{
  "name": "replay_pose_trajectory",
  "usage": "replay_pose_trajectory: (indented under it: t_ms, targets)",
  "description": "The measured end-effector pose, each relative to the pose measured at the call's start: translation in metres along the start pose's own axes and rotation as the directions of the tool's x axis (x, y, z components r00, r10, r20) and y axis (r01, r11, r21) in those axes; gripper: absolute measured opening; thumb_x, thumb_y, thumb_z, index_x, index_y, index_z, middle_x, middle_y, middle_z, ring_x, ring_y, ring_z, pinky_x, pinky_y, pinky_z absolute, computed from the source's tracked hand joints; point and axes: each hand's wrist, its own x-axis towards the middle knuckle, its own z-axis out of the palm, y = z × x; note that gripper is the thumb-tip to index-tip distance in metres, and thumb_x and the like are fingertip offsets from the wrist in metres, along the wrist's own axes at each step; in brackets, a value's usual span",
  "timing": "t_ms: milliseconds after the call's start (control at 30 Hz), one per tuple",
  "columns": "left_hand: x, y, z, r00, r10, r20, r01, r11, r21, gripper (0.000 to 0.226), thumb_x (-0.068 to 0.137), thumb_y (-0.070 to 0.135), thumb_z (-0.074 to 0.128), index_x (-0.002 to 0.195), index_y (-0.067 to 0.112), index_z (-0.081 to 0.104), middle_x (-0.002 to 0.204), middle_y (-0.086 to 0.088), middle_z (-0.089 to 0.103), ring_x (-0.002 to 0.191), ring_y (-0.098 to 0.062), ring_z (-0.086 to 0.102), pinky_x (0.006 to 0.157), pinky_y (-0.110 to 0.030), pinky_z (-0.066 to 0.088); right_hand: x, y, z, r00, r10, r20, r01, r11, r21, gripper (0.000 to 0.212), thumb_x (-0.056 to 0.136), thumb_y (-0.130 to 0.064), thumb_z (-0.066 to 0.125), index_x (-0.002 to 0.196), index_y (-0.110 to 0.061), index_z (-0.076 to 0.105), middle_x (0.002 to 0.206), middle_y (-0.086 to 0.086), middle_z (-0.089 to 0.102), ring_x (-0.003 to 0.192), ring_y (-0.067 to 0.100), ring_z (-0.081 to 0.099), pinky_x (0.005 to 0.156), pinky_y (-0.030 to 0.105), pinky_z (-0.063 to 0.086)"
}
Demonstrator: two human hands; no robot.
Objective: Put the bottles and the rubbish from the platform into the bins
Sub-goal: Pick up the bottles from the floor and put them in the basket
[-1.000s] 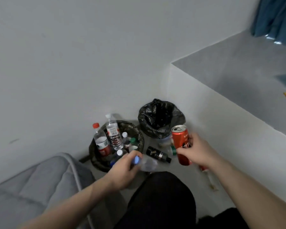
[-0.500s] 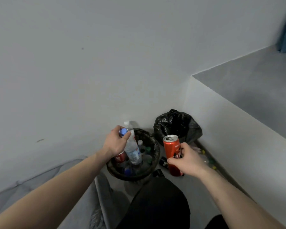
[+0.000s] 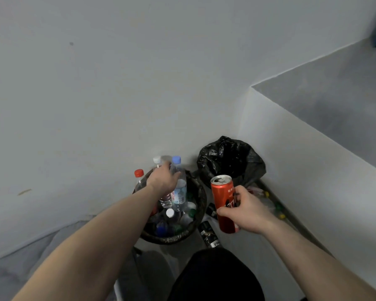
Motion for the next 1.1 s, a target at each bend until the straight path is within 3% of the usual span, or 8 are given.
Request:
replay_pose_trajectory:
  t_ms: [133, 267, 367, 500, 600, 700, 900, 1100]
  targets:
    - [-0.005, -0.016, -0.009, 1.0, 0.003, 0.022, -0.004, 1.0, 0.029, 0.054, 0.091, 0.053, 0.053, 0.136, 0.022, 0.045, 0.109, -0.007, 0.071, 0.102, -0.03, 0.067, 0.085, -0.042, 0.054, 0.006, -0.003, 0.002, 1.0, 0.009, 0.008, -0.009, 1.0, 0.01, 0.053, 0.068, -0.046, 0.08, 0.111, -0.034, 0.053, 0.099, -0.014, 0.066, 0.09, 0.005, 0.063, 0.078, 0.031, 0.053]
    - [-0.037, -0.041, -0.031, 0.996, 0.064, 0.067, -0.067, 0.996, 0.056, 0.056, 0.084, 0.058, 0.049, 0.133, 0.032, 0.047, 0.099, 0.004, 0.072, 0.091, -0.024, 0.069, 0.084, -0.04, 0.057, 0.004, -0.009, 0.008, 1.0, 0.017, 0.011, -0.017, 1.0, 0.008, 0.053, 0.068, -0.045, 0.079, 0.112, -0.033, 0.053, 0.099, -0.013, 0.065, 0.09, 0.006, 0.063, 0.074, 0.029, 0.05]
    - [-0.08, -0.071, -0.053, 0.991, 0.122, 0.053, -0.128, 0.982, 0.14, 0.045, 0.082, 0.052, 0.053, 0.123, 0.033, 0.056, 0.105, 0.009, 0.068, 0.096, -0.021, 0.067, 0.086, -0.035, 0.054, -0.002, -0.018, 0.014, 1.0, -0.003, 0.009, 0.003, 1.0, 0.006, 0.054, 0.071, -0.044, 0.078, 0.116, -0.033, 0.05, 0.102, -0.014, 0.063, 0.089, 0.002, 0.059, 0.066, 0.023, 0.044]
    - [-0.126, -0.122, -0.072, 0.995, 0.068, -0.08, -0.043, 0.959, 0.279, 0.044, 0.083, 0.052, 0.053, 0.121, 0.032, 0.061, 0.123, 0.004, 0.062, 0.116, -0.024, 0.058, 0.101, -0.038, 0.044, -0.006, -0.03, 0.029, 0.999, -0.042, -0.024, 0.042, 0.999, 0.012, 0.057, 0.076, -0.038, 0.079, 0.122, -0.029, 0.046, 0.1, -0.014, 0.059, 0.085, -0.001, 0.055, 0.062, 0.019, 0.039]
    - [-0.137, -0.139, -0.074, 0.974, -0.013, -0.224, 0.054, 0.983, 0.177, 0.048, 0.081, 0.058, 0.047, 0.117, 0.032, 0.065, 0.124, 0.004, 0.063, 0.119, -0.024, 0.057, 0.104, -0.04, 0.041, -0.004, -0.039, 0.044, 0.998, -0.061, -0.035, 0.061, 0.998, -0.007, 0.057, 0.076, -0.038, 0.08, 0.121, -0.029, 0.046, 0.098, -0.016, 0.058, 0.083, 0.0, 0.054, 0.065, 0.022, 0.04]
    - [-0.141, -0.142, -0.066, 0.944, -0.036, -0.329, 0.069, 0.994, 0.09, 0.036, 0.08, 0.054, 0.043, 0.091, 0.032, 0.069, 0.101, 0.01, 0.069, 0.101, -0.02, 0.063, 0.094, -0.037, 0.043, 0.003, -0.047, 0.059, 0.997, -0.067, -0.041, 0.067, 0.998, -0.007, 0.057, 0.074, -0.039, 0.081, 0.121, -0.03, 0.049, 0.101, -0.013, 0.06, 0.089, 0.007, 0.058, 0.076, 0.029, 0.044]
    - [-0.137, -0.139, -0.063, 0.934, -0.085, -0.346, 0.092, 0.996, 0.002, 0.022, 0.083, 0.045, 0.052, 0.072, 0.027, 0.061, 0.079, 0.009, 0.064, 0.077, -0.02, 0.061, 0.074, -0.031, 0.043, 0.026, -0.062, 0.098, 0.975, -0.217, -0.05, 0.211, 0.972, -0.104, 0.053, 0.063, -0.053, 0.077, 0.109, -0.038, 0.056, 0.104, -0.016, 0.065, 0.091, 0.005, 0.063, 0.081, 0.031, 0.054]
    - [-0.132, -0.141, -0.059, 0.937, -0.078, -0.34, 0.092, 0.995, 0.026, 0.023, 0.084, 0.043, 0.052, 0.069, 0.026, 0.056, 0.078, 0.005, 0.064, 0.074, -0.022, 0.059, 0.072, -0.032, 0.041, 0.051, -0.077, 0.138, 0.948, -0.29, 0.131, 0.313, 0.927, -0.206, 0.07, 0.066, -0.057, 0.077, 0.127, -0.048, 0.044, 0.112, -0.018, 0.065, 0.103, 0.004, 0.062, 0.089, 0.033, 0.055]
